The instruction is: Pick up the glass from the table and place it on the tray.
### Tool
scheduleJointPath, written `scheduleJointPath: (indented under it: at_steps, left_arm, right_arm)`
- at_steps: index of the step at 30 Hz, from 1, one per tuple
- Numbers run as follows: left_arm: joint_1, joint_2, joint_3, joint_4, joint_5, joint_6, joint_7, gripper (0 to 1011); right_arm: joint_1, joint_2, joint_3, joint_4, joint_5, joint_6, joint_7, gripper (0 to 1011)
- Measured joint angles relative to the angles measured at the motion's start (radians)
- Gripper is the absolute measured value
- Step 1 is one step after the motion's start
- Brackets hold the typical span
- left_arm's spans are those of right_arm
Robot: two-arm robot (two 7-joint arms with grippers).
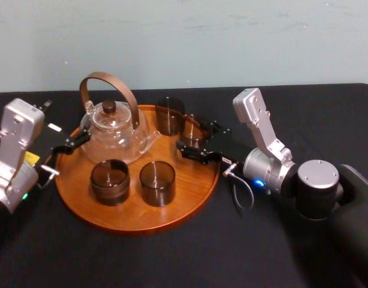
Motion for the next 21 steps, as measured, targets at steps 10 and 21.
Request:
scheduleJointPath:
  at_steps: [10, 21]
  left_arm:
    - [0.000, 0.000, 0.000, 0.000, 0.000, 0.000, 0.000, 1001]
    - [0.000, 0.000, 0.000, 0.000, 0.000, 0.000, 0.000, 1001]
  right_arm:
    - [0.014, -0.010, -0.002, 0.034, -0.003, -0.007, 0.009, 907]
    - [0.013, -0.011, -0.002, 0.036, -0.011, -0.007, 0.004, 907]
